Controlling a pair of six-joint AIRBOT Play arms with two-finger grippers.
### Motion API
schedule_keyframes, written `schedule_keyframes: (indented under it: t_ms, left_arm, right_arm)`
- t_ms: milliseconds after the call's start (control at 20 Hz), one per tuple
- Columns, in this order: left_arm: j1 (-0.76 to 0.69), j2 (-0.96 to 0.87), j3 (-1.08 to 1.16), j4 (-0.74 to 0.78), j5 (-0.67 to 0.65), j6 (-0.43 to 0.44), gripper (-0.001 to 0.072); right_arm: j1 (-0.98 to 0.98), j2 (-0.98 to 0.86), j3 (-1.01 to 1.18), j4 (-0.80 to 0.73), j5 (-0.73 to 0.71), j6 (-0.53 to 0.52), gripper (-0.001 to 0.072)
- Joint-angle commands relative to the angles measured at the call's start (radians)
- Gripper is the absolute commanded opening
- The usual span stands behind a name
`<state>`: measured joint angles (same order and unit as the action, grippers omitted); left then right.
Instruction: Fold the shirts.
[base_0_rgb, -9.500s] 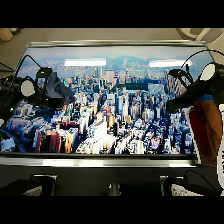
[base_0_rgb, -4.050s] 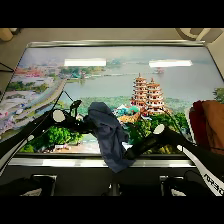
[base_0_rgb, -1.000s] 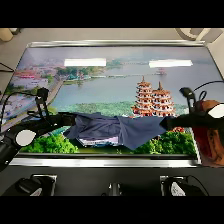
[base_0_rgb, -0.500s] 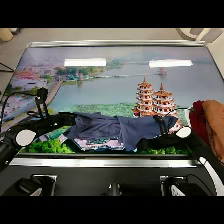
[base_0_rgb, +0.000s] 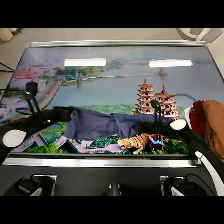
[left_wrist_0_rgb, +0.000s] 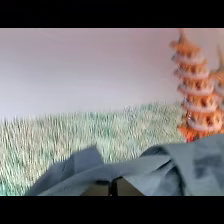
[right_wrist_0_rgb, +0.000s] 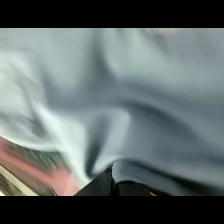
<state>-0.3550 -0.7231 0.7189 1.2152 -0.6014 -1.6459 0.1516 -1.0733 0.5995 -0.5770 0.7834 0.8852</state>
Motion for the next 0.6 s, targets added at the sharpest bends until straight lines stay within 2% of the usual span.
schedule_keyframes:
  t_ms: [0, 150, 250, 300, 450, 550]
  left_arm:
    - [0.087, 0.047, 0.192, 0.035, -0.085, 0.050, 0.0021]
    - [0.248, 0.077, 0.512, 0.047, -0.233, 0.042, 0.0021]
    - [0.348, 0.094, 0.697, 0.053, -0.263, 0.042, 0.0021]
    - [0.383, 0.103, 0.760, 0.053, -0.262, 0.043, 0.0021]
    - [0.435, 0.137, 0.811, 0.077, -0.268, 0.054, 0.0021]
    - [0.436, 0.146, 0.810, 0.163, -0.340, 0.053, 0.0021]
  right_arm:
    - [0.006, 0.167, 0.308, -0.375, 0.066, 0.086, 0.0016]
    - [0.006, 0.342, 0.679, -0.959, 0.118, 0.376, 0.0017]
    - [0.006, 0.436, 0.866, -1.297, 0.153, 0.584, 0.0016]
    - [0.006, 0.473, 0.922, -1.374, 0.177, 0.636, 0.0016]
    - [0.006, 0.535, 0.947, -1.390, 0.291, 0.640, 0.0017]
    - [0.006, 0.526, 0.946, -1.392, 0.422, 0.631, 0.0017]
